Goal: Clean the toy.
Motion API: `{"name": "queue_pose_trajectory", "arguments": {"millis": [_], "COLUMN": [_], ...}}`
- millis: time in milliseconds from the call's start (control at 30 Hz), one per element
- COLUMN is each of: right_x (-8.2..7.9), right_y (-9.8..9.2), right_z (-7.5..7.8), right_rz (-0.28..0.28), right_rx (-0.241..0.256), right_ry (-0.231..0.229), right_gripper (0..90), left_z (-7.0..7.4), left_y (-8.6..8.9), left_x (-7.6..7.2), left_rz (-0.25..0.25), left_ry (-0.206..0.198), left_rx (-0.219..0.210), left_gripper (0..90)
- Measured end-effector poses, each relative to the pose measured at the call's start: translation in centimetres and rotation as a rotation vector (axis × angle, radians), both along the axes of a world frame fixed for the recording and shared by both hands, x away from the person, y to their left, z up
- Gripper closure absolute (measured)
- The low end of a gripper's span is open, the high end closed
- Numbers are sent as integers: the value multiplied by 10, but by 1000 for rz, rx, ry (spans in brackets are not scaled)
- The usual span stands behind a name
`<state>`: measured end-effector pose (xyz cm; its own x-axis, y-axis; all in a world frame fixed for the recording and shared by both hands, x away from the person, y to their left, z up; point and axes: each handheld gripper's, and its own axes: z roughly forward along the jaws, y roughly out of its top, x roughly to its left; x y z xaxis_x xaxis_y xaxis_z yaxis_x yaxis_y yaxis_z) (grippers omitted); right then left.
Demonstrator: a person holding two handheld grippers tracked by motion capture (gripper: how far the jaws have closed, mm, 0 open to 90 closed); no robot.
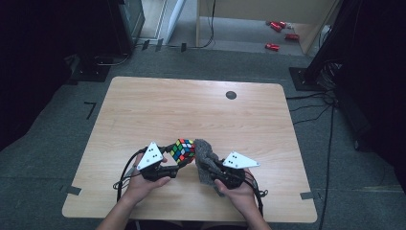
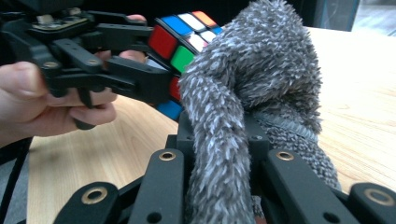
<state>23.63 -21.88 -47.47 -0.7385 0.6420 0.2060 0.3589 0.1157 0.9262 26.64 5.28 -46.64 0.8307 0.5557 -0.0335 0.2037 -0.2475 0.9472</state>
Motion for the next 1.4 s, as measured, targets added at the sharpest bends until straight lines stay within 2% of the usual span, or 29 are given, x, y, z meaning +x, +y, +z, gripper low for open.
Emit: {"name": "queue_pose_trajectory", "arguments": {"millis": [200, 267, 367, 433, 533, 600, 667, 733, 767, 800, 833, 900, 933, 1033, 1100, 1167, 1233, 1333, 1400], "right_x": [0, 0, 1, 1, 1, 0, -3, -5, -5, -5, -5, -3, -2, 1, -1, -2, -4, -4, -4], "right_y": [1, 2, 0, 0, -2, -5, -3, 2, 6, 9, 10, 7, 5, -3, -2, 0, -1, -7, -10], "right_z": [-2, -2, -2, -2, -1, 2, 6, 7, 6, 5, 3, 1, 0, 0, 3, 6, 9, 15, 16], "right_rz": [-11, -17, -31, -36, -55, -57, -28, -8, -2, 3, 0, -27, -39, -50, -34, -33, -46, -83, -97], "right_rx": [-7, -7, -8, -12, -13, 19, 51, 40, 29, 28, 32, 10, 6, 35, 42, 31, 30, 51, 56], "right_ry": [7, 9, 14, 18, 17, 9, -6, -13, -12, -6, -6, 5, 10, 27, 11, -2, -20, -38, -40], "right_gripper": [762, 762, 762, 762, 762, 762, 762, 762, 762, 762, 763, 763, 763, 762, 760, 758, 756, 753, 751], "left_z": [-1, 0, 1, 0, -1, -2, -3, -3, -2, -2, -2, -2, -1, -2, -3, -3, -6, -9, -8], "left_y": [-2, -2, -3, -3, -3, -3, -3, -4, -7, -10, -11, -8, -6, -4, -3, -6, -9, -11, -15], "left_x": [0, 0, -1, -1, 0, 1, 3, 2, 0, -3, -3, 0, 0, 3, 3, 1, -1, -5, -9], "left_rz": [6, 0, 1, -1, 34, 73, 87, 66, 45, 45, 45, 34, 40, 73, 50, 40, 32, -41, -79], "left_ry": [8, 26, 10, 13, -1, -1, 28, 54, 56, 41, 38, 63, 58, 58, 66, 43, 4, -26, -47], "left_rx": [7, -19, -7, -7, 24, 51, 38, 3, -8, 5, 11, -11, -7, 4, -11, 11, 59, 97, 99], "left_gripper": [351, 351, 351, 351, 350, 350, 350, 351, 351, 352, 352, 352, 352, 351, 351, 351, 351, 351, 351]}}
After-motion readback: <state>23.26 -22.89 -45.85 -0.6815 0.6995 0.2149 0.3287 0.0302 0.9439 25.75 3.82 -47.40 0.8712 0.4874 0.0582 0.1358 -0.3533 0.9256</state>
